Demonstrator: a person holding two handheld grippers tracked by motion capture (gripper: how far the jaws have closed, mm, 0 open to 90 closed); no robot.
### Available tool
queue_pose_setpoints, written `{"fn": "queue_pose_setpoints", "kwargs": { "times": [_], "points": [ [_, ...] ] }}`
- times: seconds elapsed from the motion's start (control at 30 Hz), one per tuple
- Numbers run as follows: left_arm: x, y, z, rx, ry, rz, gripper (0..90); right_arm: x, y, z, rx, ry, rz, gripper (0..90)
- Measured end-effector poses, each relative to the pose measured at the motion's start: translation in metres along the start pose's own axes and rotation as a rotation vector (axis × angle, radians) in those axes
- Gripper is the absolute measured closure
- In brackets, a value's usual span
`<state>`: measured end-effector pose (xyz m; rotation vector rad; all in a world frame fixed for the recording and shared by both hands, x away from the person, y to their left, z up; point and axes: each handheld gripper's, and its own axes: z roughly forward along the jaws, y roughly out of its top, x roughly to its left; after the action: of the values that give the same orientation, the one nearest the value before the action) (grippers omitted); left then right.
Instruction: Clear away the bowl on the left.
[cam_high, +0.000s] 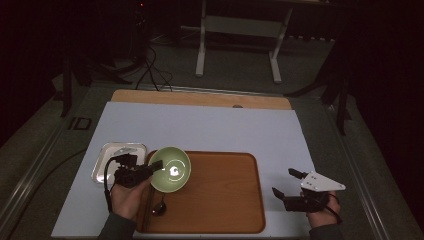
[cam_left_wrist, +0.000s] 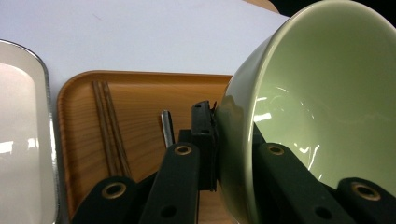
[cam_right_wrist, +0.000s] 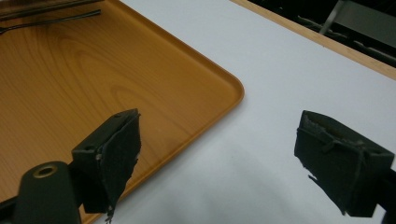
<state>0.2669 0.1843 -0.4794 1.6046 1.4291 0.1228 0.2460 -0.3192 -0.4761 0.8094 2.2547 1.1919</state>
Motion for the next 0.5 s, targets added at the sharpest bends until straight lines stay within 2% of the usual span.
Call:
{"fn": "queue_pose_setpoints", "kwargs": {
  "times": [0.5],
  "points": [
    [-0.012,-0.010,0.018,0.069,-0.006,0.034,84.3,0.000,0.000,0.000,0.000,0.001,0.000,14.4]
  ]
}}
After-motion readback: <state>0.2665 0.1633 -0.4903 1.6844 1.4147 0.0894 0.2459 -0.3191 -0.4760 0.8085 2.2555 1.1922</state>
